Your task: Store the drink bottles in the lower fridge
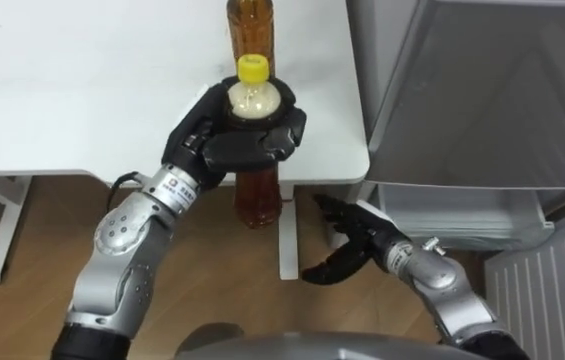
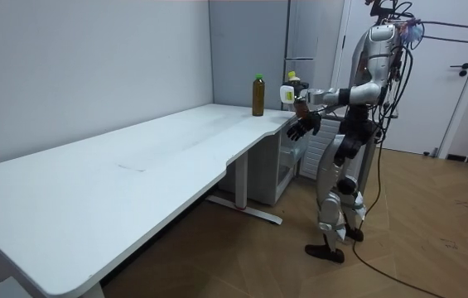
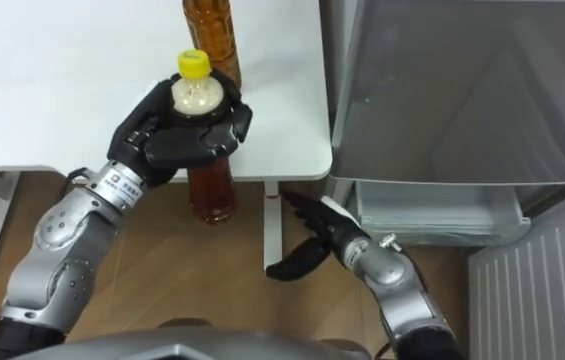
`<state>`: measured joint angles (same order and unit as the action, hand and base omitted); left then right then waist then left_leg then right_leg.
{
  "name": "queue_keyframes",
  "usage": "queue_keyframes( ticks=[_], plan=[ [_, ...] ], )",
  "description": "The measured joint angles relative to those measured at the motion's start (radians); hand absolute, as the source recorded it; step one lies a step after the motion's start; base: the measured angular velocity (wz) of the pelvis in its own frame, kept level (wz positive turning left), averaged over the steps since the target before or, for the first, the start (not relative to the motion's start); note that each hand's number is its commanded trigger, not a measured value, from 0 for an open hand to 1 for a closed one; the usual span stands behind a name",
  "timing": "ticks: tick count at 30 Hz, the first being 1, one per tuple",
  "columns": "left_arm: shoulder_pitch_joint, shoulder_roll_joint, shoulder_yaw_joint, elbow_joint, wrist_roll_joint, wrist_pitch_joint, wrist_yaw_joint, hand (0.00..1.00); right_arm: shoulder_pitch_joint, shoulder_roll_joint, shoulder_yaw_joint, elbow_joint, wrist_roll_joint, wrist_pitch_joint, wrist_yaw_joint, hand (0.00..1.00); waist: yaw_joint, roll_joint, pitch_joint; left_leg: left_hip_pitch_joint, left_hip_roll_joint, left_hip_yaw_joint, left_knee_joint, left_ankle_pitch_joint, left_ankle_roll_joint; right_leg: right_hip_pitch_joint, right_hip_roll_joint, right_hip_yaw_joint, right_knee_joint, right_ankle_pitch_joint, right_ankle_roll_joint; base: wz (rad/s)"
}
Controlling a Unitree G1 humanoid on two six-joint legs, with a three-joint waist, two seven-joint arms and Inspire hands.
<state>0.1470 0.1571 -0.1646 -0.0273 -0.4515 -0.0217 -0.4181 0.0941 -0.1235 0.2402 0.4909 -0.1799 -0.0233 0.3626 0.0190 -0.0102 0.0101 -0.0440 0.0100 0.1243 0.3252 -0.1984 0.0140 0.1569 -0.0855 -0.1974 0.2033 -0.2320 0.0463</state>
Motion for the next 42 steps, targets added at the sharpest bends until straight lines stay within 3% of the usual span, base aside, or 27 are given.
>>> queue_keyframes(
  ticks=[9, 14, 23, 32, 37, 42],
  plan=[
    [0.007, -0.001, -0.029, 0.018, -0.019, 0.002, -0.008, 1.00, 0.003, -0.005, 0.050, -0.070, 0.107, 0.005, 0.129, 0.00, 0.012, 0.005, 0.0038, -0.027, -0.001, -0.012, 0.007, 0.000, 0.001, -0.017, 0.000, -0.007, 0.002, 0.000, 0.000, 0.03],
    [0.019, 0.015, -0.059, 0.017, -0.019, 0.002, -0.024, 1.00, 0.003, -0.004, 0.052, -0.080, 0.212, 0.005, 0.214, 0.00, 0.008, -0.011, 0.0102, -0.039, -0.005, -0.019, 0.019, -0.001, 0.002, -0.016, 0.000, -0.009, 0.001, 0.000, 0.000, 0.07],
    [0.019, 0.014, -0.070, 0.017, -0.017, 0.002, -0.029, 1.00, 0.003, 0.000, 0.097, -0.109, 0.234, 0.030, 0.351, 0.00, 0.015, -0.018, 0.0101, -0.040, -0.003, -0.015, 0.017, -0.001, 0.003, -0.030, 0.000, -0.009, 0.011, 0.000, 0.000, 0.00],
    [0.019, 0.024, -0.103, 0.020, -0.016, 0.002, -0.037, 1.00, 0.004, -0.032, 0.101, -0.109, 0.262, 0.050, 0.408, 0.00, 0.034, -0.043, 0.0132, -0.040, -0.001, -0.009, 0.013, 0.000, 0.005, -0.038, -0.001, -0.005, 0.018, 0.000, 0.000, -0.02],
    [0.020, 0.025, -0.116, 0.028, -0.013, 0.003, -0.038, 1.00, 0.004, -0.032, 0.098, -0.109, 0.290, 0.091, 0.428, 0.00, 0.042, -0.042, 0.0128, -0.053, -0.001, -0.013, 0.018, 0.000, 0.005, -0.048, -0.001, -0.005, 0.019, 0.000, 0.000, 0.00],
    [0.020, 0.037, -0.131, 0.030, -0.016, 0.002, -0.047, 1.00, 0.002, -0.031, 0.103, -0.111, 0.409, 0.102, 0.432, 0.00, 0.042, -0.042, 0.0126, -0.059, -0.002, -0.011, 0.022, 0.001, 0.005, -0.051, -0.002, 0.000, 0.020, 0.000, 0.000, 0.00]
  ],
)
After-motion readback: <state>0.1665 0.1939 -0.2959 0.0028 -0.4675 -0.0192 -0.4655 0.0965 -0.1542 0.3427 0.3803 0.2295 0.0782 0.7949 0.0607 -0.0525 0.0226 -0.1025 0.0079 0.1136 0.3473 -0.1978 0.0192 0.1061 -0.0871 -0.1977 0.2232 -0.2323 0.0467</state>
